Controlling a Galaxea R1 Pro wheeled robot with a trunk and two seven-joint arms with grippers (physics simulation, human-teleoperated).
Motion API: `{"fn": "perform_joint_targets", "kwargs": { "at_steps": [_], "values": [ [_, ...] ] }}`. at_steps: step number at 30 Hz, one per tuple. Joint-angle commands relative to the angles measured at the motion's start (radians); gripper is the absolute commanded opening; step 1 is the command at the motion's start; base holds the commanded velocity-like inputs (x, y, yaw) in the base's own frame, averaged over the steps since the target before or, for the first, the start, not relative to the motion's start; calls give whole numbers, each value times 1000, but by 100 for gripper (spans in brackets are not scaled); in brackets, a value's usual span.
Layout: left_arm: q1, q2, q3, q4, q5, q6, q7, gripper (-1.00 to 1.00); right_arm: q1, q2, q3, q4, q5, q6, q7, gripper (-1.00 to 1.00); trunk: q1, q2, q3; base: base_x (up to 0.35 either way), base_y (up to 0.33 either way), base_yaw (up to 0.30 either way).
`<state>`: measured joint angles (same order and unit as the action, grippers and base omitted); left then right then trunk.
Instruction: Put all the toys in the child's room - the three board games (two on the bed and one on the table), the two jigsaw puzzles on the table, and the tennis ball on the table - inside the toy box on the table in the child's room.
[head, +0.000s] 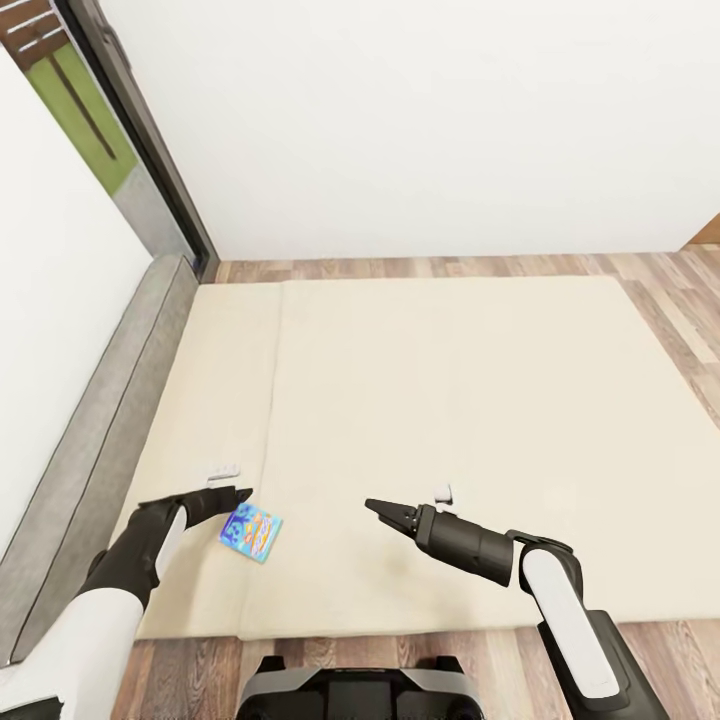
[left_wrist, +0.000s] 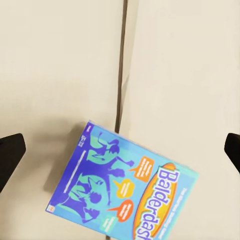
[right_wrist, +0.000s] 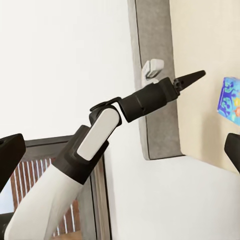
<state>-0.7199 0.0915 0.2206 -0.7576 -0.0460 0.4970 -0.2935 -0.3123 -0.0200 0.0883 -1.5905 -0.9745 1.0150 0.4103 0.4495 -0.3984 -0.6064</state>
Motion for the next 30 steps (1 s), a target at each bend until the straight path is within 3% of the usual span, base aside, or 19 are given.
{"fn": "perform_joint_targets", "kwargs": {
  "at_steps": [1, 14, 22, 30],
  "values": [
    [-1, -1, 4, -1, -6, 5, -7, 100, -1, -1, 0, 0, 8, 1, 8, 100, 0, -2, -3, 0, 0, 0],
    [-1, -11, 2, -2, -9, 5, -7, 100, -1, 0, -3, -1, 4, 4, 17, 100, 0, -2, -24, 0, 0, 0],
    [-1, -14, 2, -2, -9, 5, -6, 100, -19, 7, 3, -2, -1, 14, 115, 100, 0, -2, -38, 0, 0, 0],
    [-1, -21, 2, -2, -9, 6, -6, 100, -23, 4, 7, -2, -1, 14, 154, 100, 0, -2, -51, 0, 0, 0]
  ]
}}
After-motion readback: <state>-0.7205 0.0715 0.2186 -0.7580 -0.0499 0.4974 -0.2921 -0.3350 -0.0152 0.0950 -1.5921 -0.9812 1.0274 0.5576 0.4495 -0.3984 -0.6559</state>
